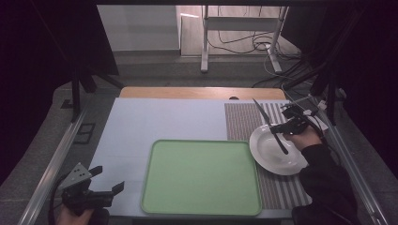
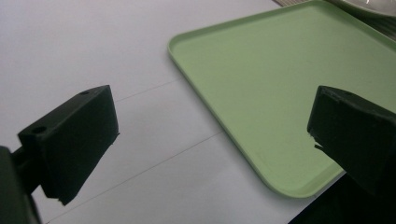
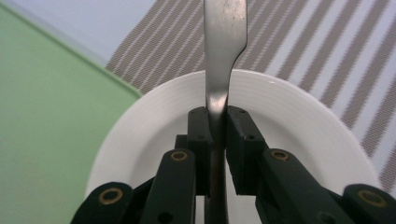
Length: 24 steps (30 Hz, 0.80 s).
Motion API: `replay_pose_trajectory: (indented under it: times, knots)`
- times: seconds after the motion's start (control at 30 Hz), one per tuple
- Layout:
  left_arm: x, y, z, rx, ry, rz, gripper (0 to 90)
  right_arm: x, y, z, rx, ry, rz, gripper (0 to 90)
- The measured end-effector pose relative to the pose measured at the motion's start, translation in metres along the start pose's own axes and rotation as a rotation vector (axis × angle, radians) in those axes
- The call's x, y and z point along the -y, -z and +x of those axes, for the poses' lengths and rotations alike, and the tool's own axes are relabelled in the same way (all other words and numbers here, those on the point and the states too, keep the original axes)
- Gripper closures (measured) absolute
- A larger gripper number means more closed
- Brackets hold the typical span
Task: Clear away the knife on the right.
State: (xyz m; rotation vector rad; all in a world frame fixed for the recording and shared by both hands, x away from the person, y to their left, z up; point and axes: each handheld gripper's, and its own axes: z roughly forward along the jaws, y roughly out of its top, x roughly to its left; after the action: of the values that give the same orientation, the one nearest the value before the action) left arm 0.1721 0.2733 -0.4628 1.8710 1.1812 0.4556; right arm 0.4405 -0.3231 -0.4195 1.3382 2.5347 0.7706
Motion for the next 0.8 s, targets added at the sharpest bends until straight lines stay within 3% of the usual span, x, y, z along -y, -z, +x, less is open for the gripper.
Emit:
replay_pose_trajectory:
  times: [0.8]
  knots:
    - [0.000,0.000,0.000,0.000,-0.001,0.004,1.7,0.013,-0.015,0.087,-0.099,0.152,0.051,81.0]
